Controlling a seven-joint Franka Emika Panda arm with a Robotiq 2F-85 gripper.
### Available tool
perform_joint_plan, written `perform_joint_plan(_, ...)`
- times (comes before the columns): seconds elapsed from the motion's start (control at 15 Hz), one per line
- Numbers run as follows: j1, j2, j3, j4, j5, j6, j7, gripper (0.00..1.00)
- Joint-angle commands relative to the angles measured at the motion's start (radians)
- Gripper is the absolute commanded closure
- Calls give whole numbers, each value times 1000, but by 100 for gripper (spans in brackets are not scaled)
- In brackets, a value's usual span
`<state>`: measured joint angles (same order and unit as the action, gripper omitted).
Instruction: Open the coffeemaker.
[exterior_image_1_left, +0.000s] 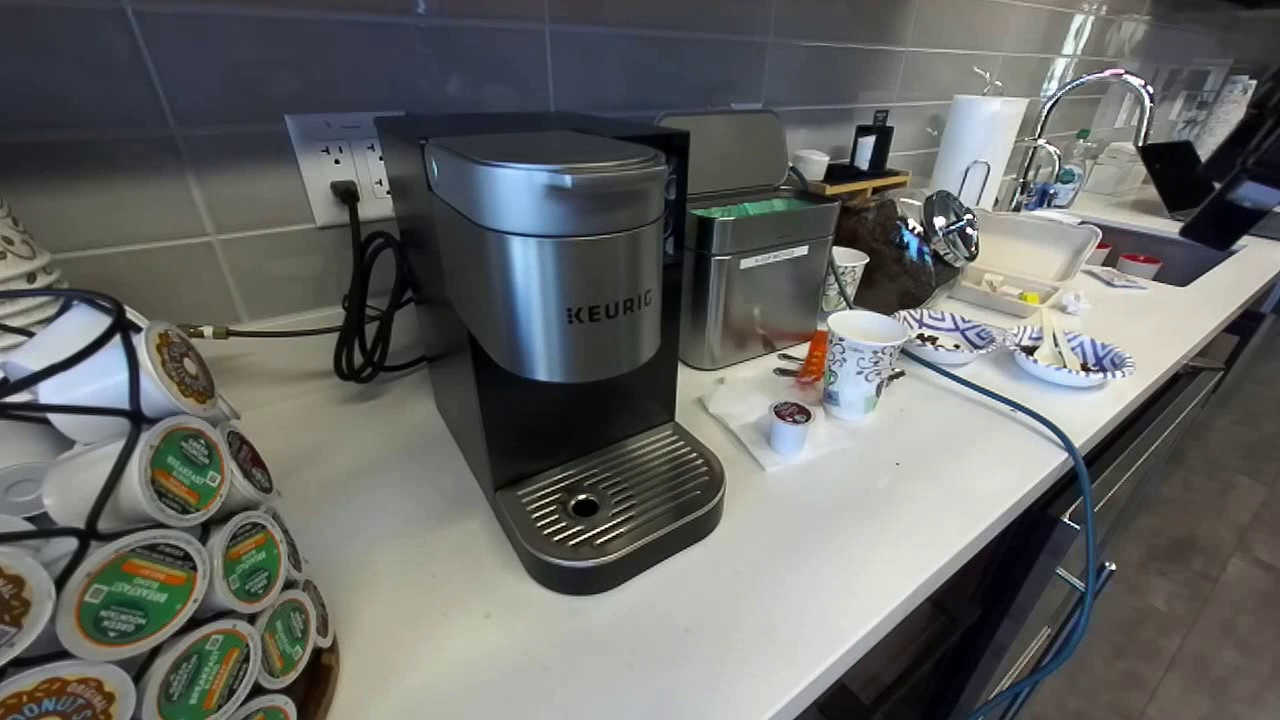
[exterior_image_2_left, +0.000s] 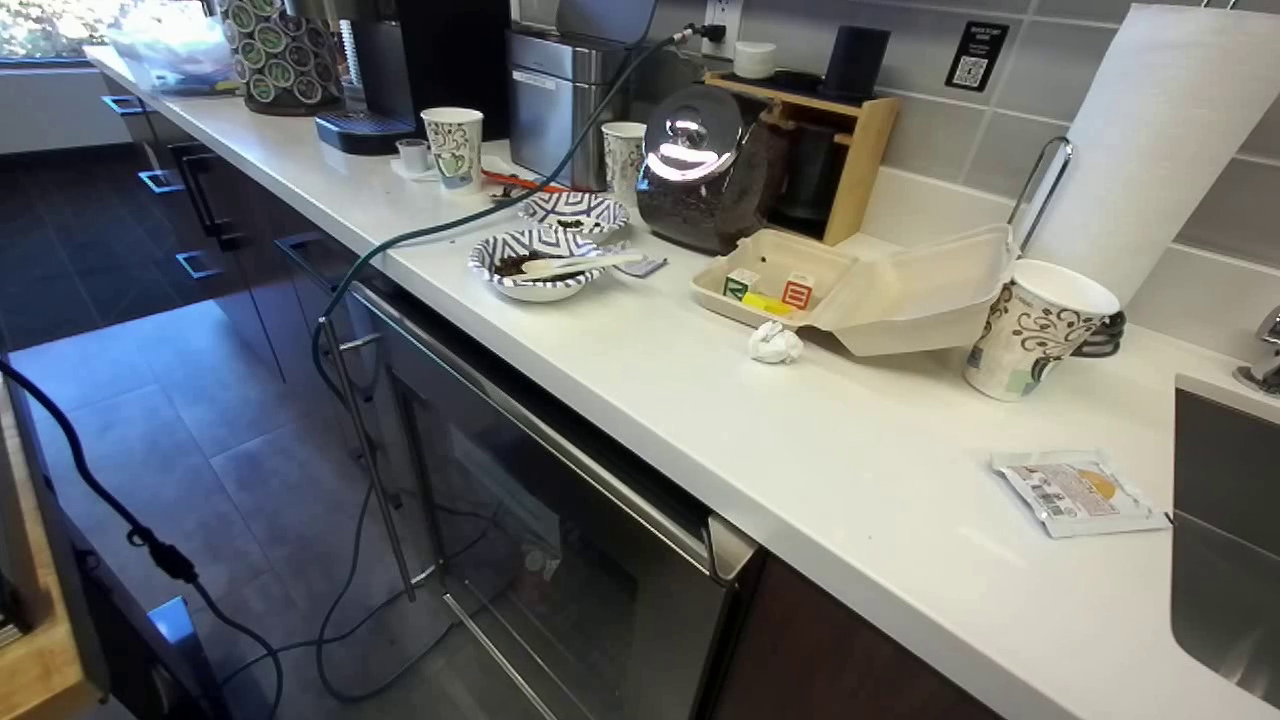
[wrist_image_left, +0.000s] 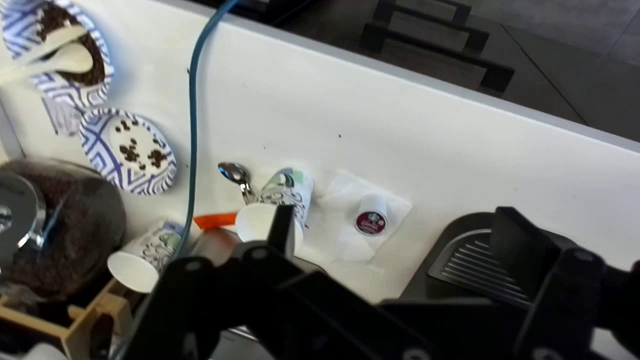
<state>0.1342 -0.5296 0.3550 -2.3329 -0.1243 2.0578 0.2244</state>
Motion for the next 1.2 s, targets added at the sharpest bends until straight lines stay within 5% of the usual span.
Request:
perform_joint_plan(0.0,37,142,36,105,-92,63,-64,0)
perform_joint_plan(0.8,170,333,22,304,-185,97,-547,0)
perform_joint_plan(0.87,163,314,21,281,-169,81,-467,0)
perform_joint_plan(1.07,175,322,20,300,-171,81,-522,0)
perform_joint_plan(1.13,173,324,23,286,-216,159,-534,0)
